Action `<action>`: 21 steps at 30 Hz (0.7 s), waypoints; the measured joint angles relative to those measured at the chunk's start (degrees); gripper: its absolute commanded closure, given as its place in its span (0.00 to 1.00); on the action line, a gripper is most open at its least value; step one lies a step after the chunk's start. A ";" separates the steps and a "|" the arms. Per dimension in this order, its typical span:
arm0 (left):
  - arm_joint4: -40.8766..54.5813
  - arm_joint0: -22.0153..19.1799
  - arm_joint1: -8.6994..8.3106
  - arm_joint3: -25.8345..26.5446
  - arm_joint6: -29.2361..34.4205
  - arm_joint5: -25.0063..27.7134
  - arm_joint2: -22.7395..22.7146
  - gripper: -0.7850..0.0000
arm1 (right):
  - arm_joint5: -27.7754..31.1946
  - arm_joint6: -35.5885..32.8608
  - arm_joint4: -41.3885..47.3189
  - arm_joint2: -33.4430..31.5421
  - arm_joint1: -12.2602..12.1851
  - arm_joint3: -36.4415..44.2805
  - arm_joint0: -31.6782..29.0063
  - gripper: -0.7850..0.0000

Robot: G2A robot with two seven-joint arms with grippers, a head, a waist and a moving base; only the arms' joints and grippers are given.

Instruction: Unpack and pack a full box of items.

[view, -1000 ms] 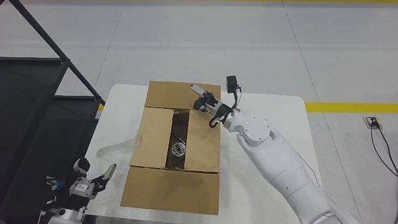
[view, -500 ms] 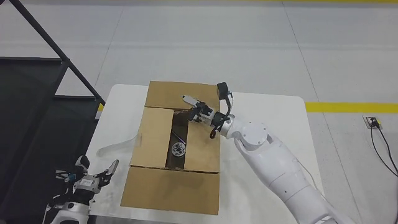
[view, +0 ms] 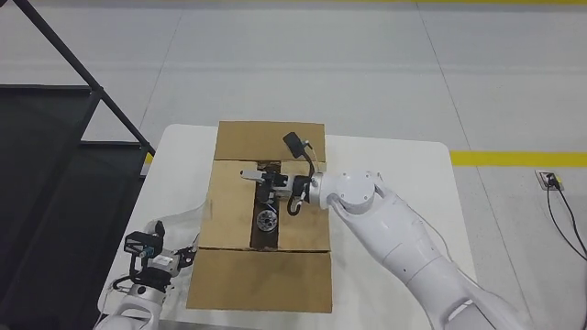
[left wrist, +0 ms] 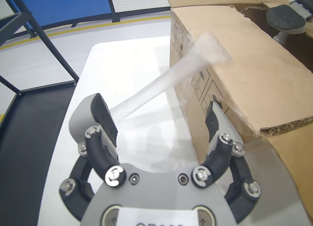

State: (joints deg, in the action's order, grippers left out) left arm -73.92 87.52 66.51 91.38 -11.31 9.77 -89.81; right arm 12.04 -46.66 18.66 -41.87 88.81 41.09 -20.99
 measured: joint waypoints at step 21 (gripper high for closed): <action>2.71 3.77 0.19 3.60 -2.77 -0.82 -3.50 0.00 | 5.86 -5.25 3.49 0.96 5.10 -11.90 4.29 0.00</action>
State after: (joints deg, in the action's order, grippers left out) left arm -71.21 91.29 66.71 94.98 -14.08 8.95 -93.31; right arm 17.90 -51.91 22.15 -40.92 93.91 29.19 -16.71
